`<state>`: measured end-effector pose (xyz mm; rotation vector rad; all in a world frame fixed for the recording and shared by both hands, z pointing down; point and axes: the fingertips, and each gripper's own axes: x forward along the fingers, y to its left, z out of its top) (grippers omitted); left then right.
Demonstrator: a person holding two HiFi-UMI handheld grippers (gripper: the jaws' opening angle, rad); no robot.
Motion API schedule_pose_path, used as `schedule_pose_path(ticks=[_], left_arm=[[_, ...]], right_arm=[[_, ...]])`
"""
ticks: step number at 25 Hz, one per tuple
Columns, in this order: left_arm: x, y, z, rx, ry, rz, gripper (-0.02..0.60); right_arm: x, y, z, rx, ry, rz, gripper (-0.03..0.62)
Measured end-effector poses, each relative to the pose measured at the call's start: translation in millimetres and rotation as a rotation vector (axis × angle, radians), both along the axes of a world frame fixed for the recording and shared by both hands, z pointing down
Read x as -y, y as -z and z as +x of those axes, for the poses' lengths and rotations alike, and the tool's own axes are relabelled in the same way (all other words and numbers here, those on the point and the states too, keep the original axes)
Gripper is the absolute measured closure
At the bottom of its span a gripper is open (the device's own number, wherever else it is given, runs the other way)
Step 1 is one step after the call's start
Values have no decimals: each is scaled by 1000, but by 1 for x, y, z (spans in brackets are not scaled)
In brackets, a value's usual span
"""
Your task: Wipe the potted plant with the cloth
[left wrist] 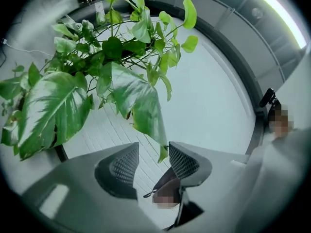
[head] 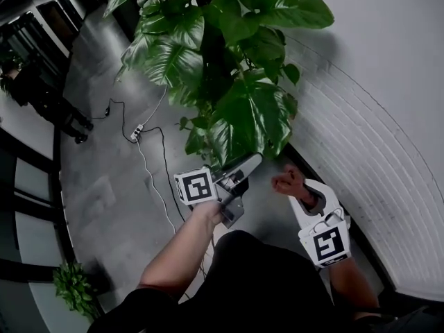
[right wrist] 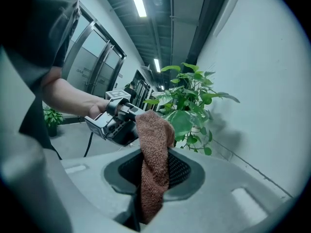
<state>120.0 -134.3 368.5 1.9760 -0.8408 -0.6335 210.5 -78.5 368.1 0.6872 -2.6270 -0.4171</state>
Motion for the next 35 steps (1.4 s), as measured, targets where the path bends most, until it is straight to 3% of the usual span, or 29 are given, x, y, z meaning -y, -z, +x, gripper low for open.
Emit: schedule_pose_path(ticks=[4, 7, 10, 15, 22, 25, 35], left_arm=[[14, 8, -1, -71, -9, -4, 403], [17, 15, -5, -63, -20, 17, 566], [15, 12, -12, 89, -36, 73, 566], [4, -6, -26, 192, -55, 50, 566], [2, -22, -43, 167, -96, 21, 566], [2, -26, -43, 172, -114, 21, 566], [1, -26, -40, 260, -57, 40, 566]], right_arm=[[8, 9, -6, 18, -14, 9, 523], [14, 22, -14, 8, -20, 33, 523], [23, 39, -25, -12, -24, 69, 523], [55, 64, -64, -86, -22, 135, 523], [123, 91, -145, -206, -2, 288, 523], [151, 93, -166, -251, -14, 307, 523], [149, 59, -169, -292, 118, 275, 523]])
